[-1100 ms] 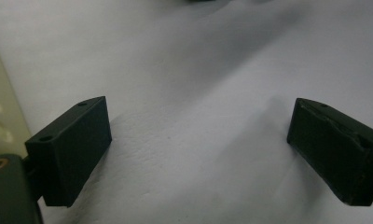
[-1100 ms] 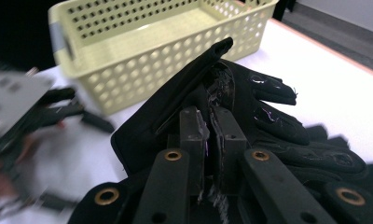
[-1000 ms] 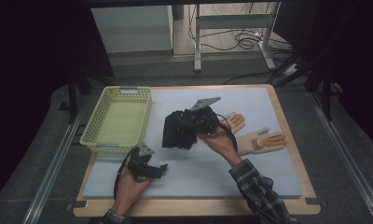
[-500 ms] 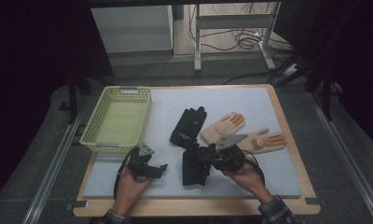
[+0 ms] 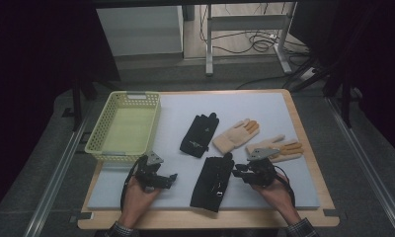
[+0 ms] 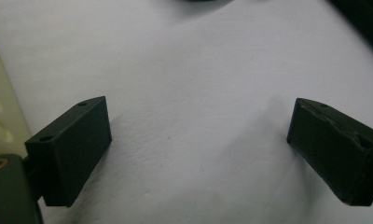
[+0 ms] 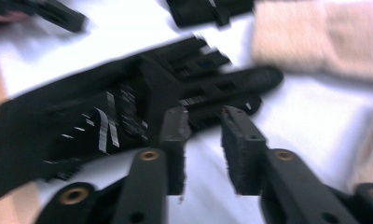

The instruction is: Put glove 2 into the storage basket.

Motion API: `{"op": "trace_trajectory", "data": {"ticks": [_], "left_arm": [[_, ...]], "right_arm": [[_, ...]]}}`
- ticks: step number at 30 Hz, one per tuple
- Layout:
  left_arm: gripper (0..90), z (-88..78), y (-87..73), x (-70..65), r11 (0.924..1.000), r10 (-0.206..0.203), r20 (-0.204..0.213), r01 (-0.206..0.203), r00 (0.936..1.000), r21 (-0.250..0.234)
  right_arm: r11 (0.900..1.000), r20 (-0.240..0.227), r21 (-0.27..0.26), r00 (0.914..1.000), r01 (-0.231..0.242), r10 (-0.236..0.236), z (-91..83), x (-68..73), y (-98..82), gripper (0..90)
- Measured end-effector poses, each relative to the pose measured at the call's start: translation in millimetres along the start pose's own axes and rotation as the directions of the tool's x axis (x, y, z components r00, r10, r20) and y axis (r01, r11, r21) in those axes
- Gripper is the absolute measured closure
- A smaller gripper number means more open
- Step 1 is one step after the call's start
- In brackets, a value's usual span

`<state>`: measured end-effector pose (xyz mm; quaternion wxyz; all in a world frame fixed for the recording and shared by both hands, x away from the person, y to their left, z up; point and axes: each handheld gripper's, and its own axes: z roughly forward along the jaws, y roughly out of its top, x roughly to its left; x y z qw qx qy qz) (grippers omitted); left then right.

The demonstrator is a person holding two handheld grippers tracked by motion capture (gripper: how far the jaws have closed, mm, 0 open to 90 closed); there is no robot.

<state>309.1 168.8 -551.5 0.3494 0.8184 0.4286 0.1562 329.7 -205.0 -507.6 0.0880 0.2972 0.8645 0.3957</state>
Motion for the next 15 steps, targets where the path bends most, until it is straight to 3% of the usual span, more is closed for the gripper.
{"op": "trace_trajectory", "data": {"ticks": [3,10,15], "left_arm": [[6.4,0.0,0.0,0.0,1.0,0.0,0.0,0.0,1.0,0.0],[6.4,0.0,0.0,0.0,1.0,0.0,0.0,0.0,1.0,0.0],[6.4,0.0,0.0,0.0,1.0,0.0,0.0,0.0,1.0,0.0]], "right_arm": [[0.999,0.05,0.05,0.9987,0.006,-0.009,13.7,-1.2,-7.2,75.0],[0.999,0.07,0.028,0.9972,0.024,-0.026,30.2,-0.2,-0.8,74.9],[0.999,0.059,0.027,0.9981,0.019,-0.02,38.4,-2.9,7.5,74.4]]}}
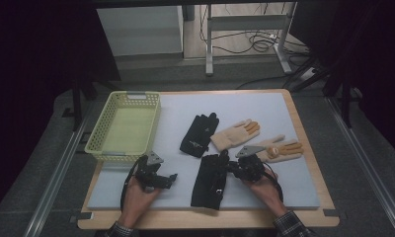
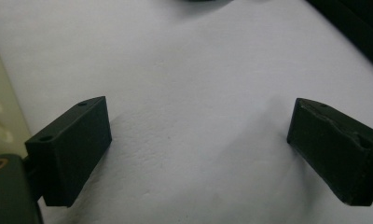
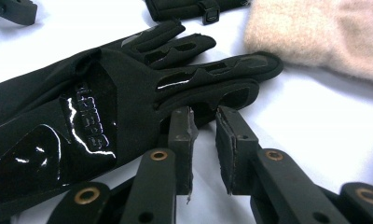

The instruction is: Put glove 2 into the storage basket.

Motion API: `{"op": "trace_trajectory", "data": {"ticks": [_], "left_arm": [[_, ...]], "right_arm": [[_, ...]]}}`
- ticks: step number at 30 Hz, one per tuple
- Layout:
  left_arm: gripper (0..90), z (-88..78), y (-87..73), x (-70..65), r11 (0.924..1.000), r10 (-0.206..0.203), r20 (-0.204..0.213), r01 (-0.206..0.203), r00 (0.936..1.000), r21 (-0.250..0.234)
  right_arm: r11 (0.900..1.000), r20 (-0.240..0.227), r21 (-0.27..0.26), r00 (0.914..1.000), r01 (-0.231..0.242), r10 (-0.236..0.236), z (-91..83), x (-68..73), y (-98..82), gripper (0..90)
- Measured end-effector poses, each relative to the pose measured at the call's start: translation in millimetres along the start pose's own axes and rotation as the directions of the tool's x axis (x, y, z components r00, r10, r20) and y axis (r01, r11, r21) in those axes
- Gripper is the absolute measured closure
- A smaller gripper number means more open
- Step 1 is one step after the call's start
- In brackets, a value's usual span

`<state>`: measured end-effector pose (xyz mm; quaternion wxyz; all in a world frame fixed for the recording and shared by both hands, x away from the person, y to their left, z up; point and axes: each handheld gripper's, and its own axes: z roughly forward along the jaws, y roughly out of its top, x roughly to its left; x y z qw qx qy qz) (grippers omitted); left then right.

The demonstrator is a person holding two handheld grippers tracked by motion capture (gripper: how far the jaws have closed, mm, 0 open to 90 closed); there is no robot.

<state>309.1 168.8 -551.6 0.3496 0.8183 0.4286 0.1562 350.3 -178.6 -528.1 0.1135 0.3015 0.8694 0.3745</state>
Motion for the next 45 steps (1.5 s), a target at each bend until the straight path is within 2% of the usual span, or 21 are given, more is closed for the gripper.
{"op": "trace_trajectory", "data": {"ticks": [2,6,11,16,17,18,19,21,27,31,32,33,36,37,38,40,41,42,45], "left_arm": [[6.4,0.0,0.0,0.0,1.0,0.0,0.0,0.0,1.0,0.0],[6.4,0.0,0.0,0.1,1.0,0.0,0.001,0.0,1.0,0.001],[6.4,0.0,0.0,0.1,1.0,0.0,0.001,0.0,1.0,0.001],[6.4,-0.1,0.0,0.1,1.0,0.0,0.001,0.0,1.0,0.001],[6.4,-0.1,0.0,0.1,1.0,0.0,0.001,0.0,1.0,0.001],[6.4,-0.2,0.0,0.2,1.0,0.001,0.002,-0.001,1.0,0.002],[6.4,-0.2,0.0,0.2,1.0,0.001,0.002,-0.001,1.0,0.002],[6.4,-0.1,0.0,0.2,1.0,0.001,0.001,-0.001,1.0,0.002],[6.4,-0.2,0.0,0.4,1.0,0.002,0.001,-0.002,1.0,0.003],[6.4,0.1,0.0,0.1,1.0,-0.001,0.002,0.001,1.0,-0.001],[6.4,-0.2,0.0,0.5,1.0,0.003,0.002,-0.003,1.0,0.003],[6.4,-0.1,0.0,0.4,1.0,0.002,0.002,-0.002,1.0,0.002],[6.4,-0.3,0.0,0.6,1.0,0.005,0.002,-0.005,1.0,0.004],[6.4,-0.1,0.1,0.4,1.0,0.002,0.002,-0.002,1.0,0.003],[6.4,0.0,0.1,0.4,1.0,0.002,0.002,-0.002,1.0,0.002],[6.4,-0.1,0.1,0.4,1.0,0.003,0.001,-0.003,1.0,0.004],[6.4,-0.1,0.1,0.4,1.0,0.003,0.001,-0.003,1.0,0.004],[6.4,0.0,0.1,0.2,1.0,0.001,0.0,-0.001,1.0,0.002],[6.4,0.0,0.1,0.3,1.0,0.002,0.001,-0.002,1.0,0.003]], "right_arm": [[1.0,0.001,-0.002,1.0,0.0,0.0,-1.6,-0.3,0.8,73.6],[0.998,0.001,-0.053,0.9998,-0.022,0.022,-13.9,-8.2,12.6,65.3],[0.997,0.009,-0.069,0.9997,-0.022,0.023,-5.8,-13.3,39.2,60.1],[0.997,0.016,-0.07,0.9997,-0.018,0.019,19.7,-18.3,72.7,56.7],[0.997,0.016,-0.07,0.9997,-0.018,0.019,19.7,-18.3,72.7,56.7],[0.997,0.024,-0.07,0.9996,-0.014,0.016,32.1,-20.4,83.6,54.7],[0.997,0.024,-0.07,0.9996,-0.014,0.016,32.1,-20.4,83.6,54.7],[0.999,0.042,-0.051,0.9991,-0.003,0.005,51.8,-22.7,96.1,51.2],[1.0,0.07,-0.016,0.9976,0.005,-0.004,86.2,-31.0,109.2,40.4],[1.0,0.059,-0.021,0.9982,-0.011,0.012,101.2,-38.5,113.6,33.4],[1.0,0.068,-0.006,0.9975,-0.02,0.02,104.9,-39.7,114.8,31.6],[1.0,0.085,0.023,0.9963,-0.008,0.006,112.7,-41.8,115.7,30.6],[0.999,0.08,0.036,0.9967,-0.009,0.006,120.0,-41.0,115.5,34.6],[0.999,0.07,0.036,0.9975,-0.012,0.009,121.0,-40.2,115.8,40.3],[0.999,0.045,0.03,0.9989,-0.016,0.014,120.5,-40.2,115.3,52.8],[0.999,0.043,0.024,0.9988,-0.025,0.023,118.9,-40.4,114.3,64.5],[0.999,0.043,0.024,0.9988,-0.025,0.023,118.9,-40.4,114.3,64.5],[0.998,0.058,0.027,0.9972,-0.048,0.047,117.7,-40.5,114.0,74.0],[0.998,0.067,0.037,0.9965,-0.053,0.05,116.1,-38.2,113.9,84.2]]}}
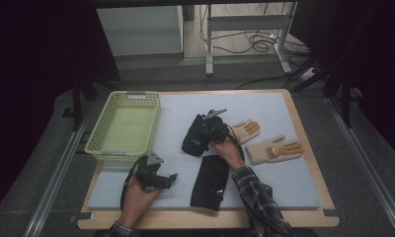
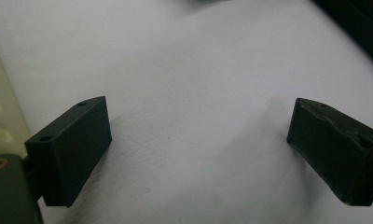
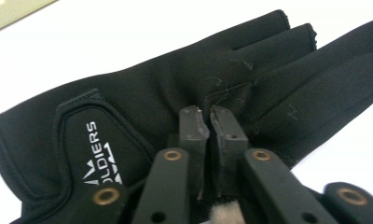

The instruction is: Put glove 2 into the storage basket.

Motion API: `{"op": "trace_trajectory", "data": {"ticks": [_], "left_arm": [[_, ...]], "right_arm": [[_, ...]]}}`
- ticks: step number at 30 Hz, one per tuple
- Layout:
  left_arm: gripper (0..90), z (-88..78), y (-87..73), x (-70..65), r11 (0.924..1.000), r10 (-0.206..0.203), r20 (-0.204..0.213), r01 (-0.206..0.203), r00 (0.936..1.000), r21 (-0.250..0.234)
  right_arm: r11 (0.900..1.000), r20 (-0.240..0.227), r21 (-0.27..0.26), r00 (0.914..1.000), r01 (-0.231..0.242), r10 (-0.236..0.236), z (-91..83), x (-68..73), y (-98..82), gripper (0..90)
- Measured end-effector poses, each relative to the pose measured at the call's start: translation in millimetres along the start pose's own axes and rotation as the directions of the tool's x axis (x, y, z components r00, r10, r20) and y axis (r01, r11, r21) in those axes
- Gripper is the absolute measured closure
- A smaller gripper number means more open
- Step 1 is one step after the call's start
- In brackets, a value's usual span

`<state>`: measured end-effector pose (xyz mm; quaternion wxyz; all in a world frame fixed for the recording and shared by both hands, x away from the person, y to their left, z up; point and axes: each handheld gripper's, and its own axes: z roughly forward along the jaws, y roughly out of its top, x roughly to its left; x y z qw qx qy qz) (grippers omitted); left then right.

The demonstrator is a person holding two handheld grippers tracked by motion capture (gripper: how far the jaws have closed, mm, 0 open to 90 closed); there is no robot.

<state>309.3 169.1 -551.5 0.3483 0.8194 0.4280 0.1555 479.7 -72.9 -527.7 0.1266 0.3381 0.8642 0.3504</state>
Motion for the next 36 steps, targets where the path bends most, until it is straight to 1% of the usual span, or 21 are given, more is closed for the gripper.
{"op": "trace_trajectory", "data": {"ticks": [3,5,6,7,10,11,12,13,14,17,19,20,23,24,26,27,29,30,31,34,36], "left_arm": [[6.4,0.0,0.0,0.0,1.0,-0.001,0.0,0.001,1.0,0.0],[6.4,0.0,0.0,0.1,1.0,0.0,0.001,0.0,1.0,0.0],[6.4,0.1,0.0,0.1,1.0,-0.001,0.0,0.001,1.0,0.0],[6.4,0.0,0.0,0.1,1.0,0.0,0.001,0.0,1.0,0.001],[6.4,0.0,0.0,0.1,1.0,0.0,0.001,0.0,1.0,0.0],[6.4,0.0,0.0,0.1,1.0,0.0,0.001,0.0,1.0,0.0],[6.4,0.0,0.0,0.1,1.0,0.0,0.001,0.0,1.0,0.0],[6.4,0.0,0.0,0.1,1.0,0.0,0.001,0.0,1.0,0.0],[6.4,0.0,0.0,0.1,1.0,0.0,0.001,0.0,1.0,0.0],[6.4,-0.1,0.0,0.1,1.0,0.001,0.001,-0.001,1.0,0.001],[6.4,0.0,-0.1,0.1,1.0,0.0,0.001,0.0,1.0,0.0],[6.4,0.0,0.0,0.2,1.0,0.001,0.001,-0.001,1.0,0.0],[6.4,0.1,-0.1,0.0,1.0,-0.001,0.001,0.001,1.0,-0.002],[6.4,0.0,0.0,0.0,1.0,0.0,0.001,0.0,1.0,-0.001],[6.4,0.0,0.0,0.2,1.0,0.001,0.001,-0.001,1.0,-0.001],[6.4,0.0,0.0,0.1,1.0,0.001,0.001,-0.001,1.0,-0.001],[6.4,0.3,0.0,-0.1,1.0,-0.003,0.001,0.003,1.0,-0.005],[6.4,0.3,0.0,-0.1,1.0,-0.003,0.001,0.003,1.0,-0.005],[6.4,0.2,0.0,-0.1,1.0,-0.003,0.0,0.003,1.0,-0.004],[6.4,0.2,0.0,-0.1,1.0,-0.004,0.0,0.004,1.0,-0.005],[6.4,0.2,0.1,-0.1,1.0,-0.003,0.001,0.003,1.0,-0.004]], "right_arm": [[1.0,0.006,0.016,1.0,0.003,-0.003,-2.1,2.5,2.2,87.5],[1.0,0.006,0.015,1.0,0.007,-0.007,-2.8,3.3,2.8,87.5],[1.0,0.008,0.006,0.9998,0.017,-0.017,-4.0,4.1,3.5,87.5],[1.0,-0.017,-0.027,0.9999,0.0,0.0,-9.3,4.4,4.7,87.5],[0.999,-0.037,-0.041,0.9993,-0.011,0.009,-14.4,5.7,6.6,87.5],[0.998,-0.044,-0.057,0.999,0.005,-0.008,-22.0,8.9,10.1,87.5],[0.998,-0.044,-0.057,0.999,0.005,-0.008,-22.0,8.9,10.1,87.5],[0.997,-0.059,-0.073,0.9982,0.004,-0.009,-30.3,12.4,13.2,87.5],[0.997,-0.059,-0.073,0.9982,0.004,-0.009,-30.3,12.4,13.2,87.5],[0.997,-0.07,-0.078,0.9973,0.02,-0.025,-42.5,20.7,17.1,87.4],[0.996,-0.088,-0.092,0.9958,0.018,-0.026,-55.4,26.9,18.6,87.4],[0.996,-0.088,-0.092,0.9958,0.018,-0.026,-55.4,26.9,18.6,87.4],[0.993,-0.115,-0.116,0.9931,0.009,-0.022,-74.8,32.4,18.3,87.4],[0.993,-0.121,-0.12,0.9923,0.008,-0.023,-84.6,35.7,16.5,87.4],[0.992,-0.123,-0.122,0.9921,0.012,-0.027,-88.7,37.0,15.3,87.4],[0.992,-0.13,-0.125,0.9913,0.008,-0.025,-99.8,41.5,10.1,87.4],[0.992,-0.135,-0.127,0.9908,-0.006,-0.012,-110.2,47.2,3.2,87.4],[0.992,-0.135,-0.127,0.9908,-0.006,-0.012,-110.2,47.2,3.2,87.4],[0.993,-0.122,-0.117,0.9926,-0.007,-0.007,-120.3,55.5,-5.4,87.3],[0.993,-0.12,-0.114,0.9927,-0.012,-0.002,-127.3,61.3,-13.0,87.3],[0.994,-0.128,-0.106,0.9916,-0.027,0.013,-134.8,66.6,-22.2,87.3]]}}
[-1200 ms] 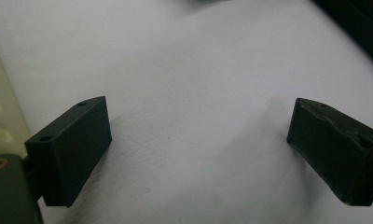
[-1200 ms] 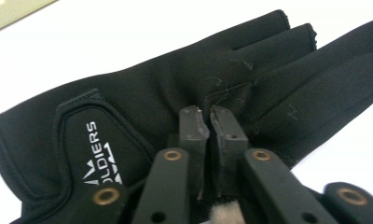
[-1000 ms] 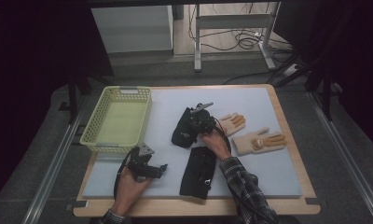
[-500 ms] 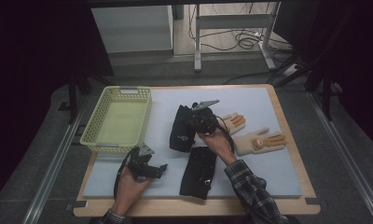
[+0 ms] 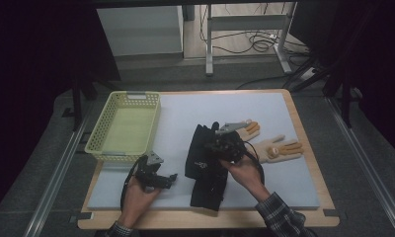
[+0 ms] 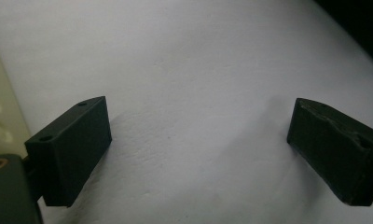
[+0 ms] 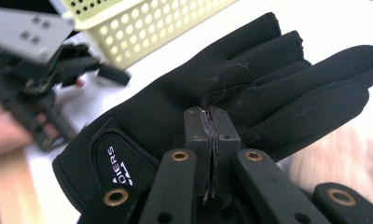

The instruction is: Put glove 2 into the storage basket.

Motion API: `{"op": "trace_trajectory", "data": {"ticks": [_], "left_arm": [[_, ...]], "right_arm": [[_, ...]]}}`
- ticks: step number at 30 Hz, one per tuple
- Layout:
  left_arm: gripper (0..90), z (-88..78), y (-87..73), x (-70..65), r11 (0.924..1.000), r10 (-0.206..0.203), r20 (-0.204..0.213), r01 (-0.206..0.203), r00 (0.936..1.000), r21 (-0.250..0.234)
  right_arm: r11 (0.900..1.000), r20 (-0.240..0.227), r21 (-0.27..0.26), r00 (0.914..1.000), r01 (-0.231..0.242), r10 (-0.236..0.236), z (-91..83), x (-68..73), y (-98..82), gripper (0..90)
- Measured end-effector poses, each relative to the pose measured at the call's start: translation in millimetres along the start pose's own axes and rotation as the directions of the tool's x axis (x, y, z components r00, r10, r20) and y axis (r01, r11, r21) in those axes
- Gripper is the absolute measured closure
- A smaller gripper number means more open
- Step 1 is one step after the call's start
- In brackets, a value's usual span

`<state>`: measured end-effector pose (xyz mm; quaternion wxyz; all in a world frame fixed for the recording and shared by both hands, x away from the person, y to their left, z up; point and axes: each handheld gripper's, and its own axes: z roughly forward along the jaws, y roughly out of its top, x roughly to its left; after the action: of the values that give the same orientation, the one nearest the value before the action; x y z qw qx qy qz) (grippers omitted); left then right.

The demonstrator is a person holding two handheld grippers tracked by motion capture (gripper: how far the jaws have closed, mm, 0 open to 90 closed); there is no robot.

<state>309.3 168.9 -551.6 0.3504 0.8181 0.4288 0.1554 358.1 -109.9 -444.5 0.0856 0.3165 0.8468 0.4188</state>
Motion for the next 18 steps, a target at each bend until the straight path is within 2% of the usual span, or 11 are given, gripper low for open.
{"op": "trace_trajectory", "data": {"ticks": [2,6,7,10,14,18], "left_arm": [[6.4,0.0,0.0,0.0,1.0,0.0,-0.001,0.0,1.0,0.0],[6.4,0.0,0.0,-0.1,1.0,-0.002,0.001,0.002,1.0,0.001],[6.4,0.0,0.0,-0.1,1.0,-0.002,0.001,0.002,1.0,0.001],[6.4,0.0,-0.1,-0.1,1.0,0.0,0.0,0.0,1.0,0.001],[6.4,0.0,-0.1,-0.1,1.0,0.0,0.0,0.0,1.0,0.001],[6.4,-0.2,-0.1,0.0,1.0,0.001,-0.001,-0.001,1.0,0.002]], "right_arm": [[1.0,0.013,0.006,0.9999,-0.005,0.005,-10.4,6.6,-11.8,87.2],[0.999,0.015,0.005,0.9985,-0.053,0.053,-25.9,12.4,-28.6,87.2],[0.999,0.015,0.005,0.9985,-0.053,0.053,-25.9,12.4,-28.6,87.2],[0.996,0.02,0.021,0.9962,-0.085,0.084,-32.4,17.3,-43.2,87.1],[0.994,0.038,0.043,0.9941,-0.104,0.102,-27.0,22.3,-62.9,86.9],[0.994,0.05,0.05,0.9946,-0.094,0.091,-15.2,23.3,-77.1,83.5]]}}
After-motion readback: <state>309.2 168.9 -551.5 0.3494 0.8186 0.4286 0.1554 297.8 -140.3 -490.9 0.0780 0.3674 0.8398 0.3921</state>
